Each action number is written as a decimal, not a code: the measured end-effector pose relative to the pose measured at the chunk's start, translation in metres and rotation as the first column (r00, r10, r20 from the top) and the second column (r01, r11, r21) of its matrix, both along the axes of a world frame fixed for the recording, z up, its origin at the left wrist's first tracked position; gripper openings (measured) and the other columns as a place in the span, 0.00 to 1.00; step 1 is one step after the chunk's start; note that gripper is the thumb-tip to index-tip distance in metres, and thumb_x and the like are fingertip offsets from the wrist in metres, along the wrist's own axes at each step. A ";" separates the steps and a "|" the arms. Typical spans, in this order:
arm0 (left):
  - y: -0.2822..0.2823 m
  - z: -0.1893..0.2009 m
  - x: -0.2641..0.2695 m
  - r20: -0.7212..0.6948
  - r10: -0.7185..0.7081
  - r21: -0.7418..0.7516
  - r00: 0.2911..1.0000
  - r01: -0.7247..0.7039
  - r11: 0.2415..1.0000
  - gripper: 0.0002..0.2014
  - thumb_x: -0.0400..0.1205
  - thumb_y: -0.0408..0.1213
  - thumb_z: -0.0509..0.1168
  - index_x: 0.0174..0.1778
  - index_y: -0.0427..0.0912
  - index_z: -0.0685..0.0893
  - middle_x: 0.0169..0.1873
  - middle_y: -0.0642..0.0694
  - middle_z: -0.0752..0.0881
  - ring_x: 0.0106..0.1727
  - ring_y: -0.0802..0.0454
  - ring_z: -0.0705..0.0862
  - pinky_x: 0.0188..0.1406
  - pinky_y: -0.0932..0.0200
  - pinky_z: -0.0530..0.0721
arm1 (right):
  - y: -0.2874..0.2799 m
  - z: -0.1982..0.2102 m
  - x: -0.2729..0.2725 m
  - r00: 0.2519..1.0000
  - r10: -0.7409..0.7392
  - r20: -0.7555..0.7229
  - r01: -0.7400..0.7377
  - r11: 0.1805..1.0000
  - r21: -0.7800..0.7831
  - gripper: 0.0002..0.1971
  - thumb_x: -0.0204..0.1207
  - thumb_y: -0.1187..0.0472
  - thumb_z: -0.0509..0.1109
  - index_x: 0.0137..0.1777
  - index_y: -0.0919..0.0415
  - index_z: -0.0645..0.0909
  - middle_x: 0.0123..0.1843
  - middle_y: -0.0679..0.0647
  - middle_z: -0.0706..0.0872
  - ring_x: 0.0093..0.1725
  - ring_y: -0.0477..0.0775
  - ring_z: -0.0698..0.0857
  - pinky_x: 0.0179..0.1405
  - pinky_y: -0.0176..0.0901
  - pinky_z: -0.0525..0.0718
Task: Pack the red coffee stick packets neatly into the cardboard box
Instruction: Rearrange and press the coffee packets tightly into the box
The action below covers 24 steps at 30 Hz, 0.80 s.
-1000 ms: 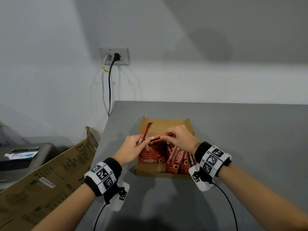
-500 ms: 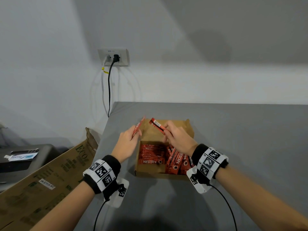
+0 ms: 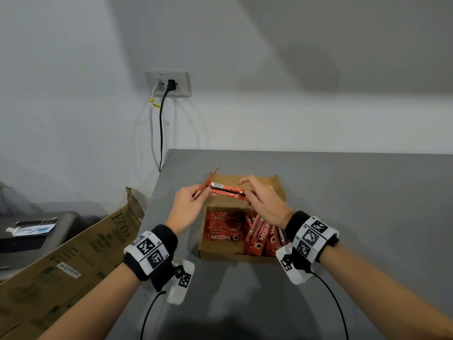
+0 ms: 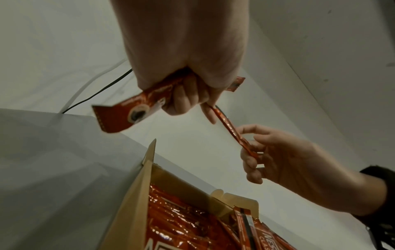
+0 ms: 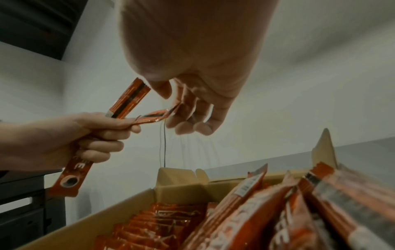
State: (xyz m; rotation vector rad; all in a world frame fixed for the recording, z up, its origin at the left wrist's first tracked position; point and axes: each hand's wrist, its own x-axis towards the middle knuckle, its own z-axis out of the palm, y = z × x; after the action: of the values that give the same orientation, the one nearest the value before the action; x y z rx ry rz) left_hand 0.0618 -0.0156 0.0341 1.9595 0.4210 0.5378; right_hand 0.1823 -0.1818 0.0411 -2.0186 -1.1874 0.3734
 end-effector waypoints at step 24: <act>-0.005 -0.001 -0.006 -0.038 -0.115 -0.329 0.993 0.096 0.939 0.15 0.82 0.38 0.64 0.28 0.42 0.79 0.13 0.56 0.70 0.14 0.62 0.64 0.16 0.69 0.63 | -0.002 -0.018 0.003 0.760 -0.103 0.642 -0.108 0.953 0.281 0.10 0.72 0.63 0.69 0.51 0.59 0.89 0.43 0.53 0.86 0.37 0.49 0.79 0.34 0.39 0.82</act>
State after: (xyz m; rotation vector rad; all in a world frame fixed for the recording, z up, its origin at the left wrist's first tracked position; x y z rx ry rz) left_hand 0.0554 -0.0202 0.0334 1.6677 0.4095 0.3205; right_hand 0.1850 -0.1836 0.0226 -1.9122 -1.5420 -0.5521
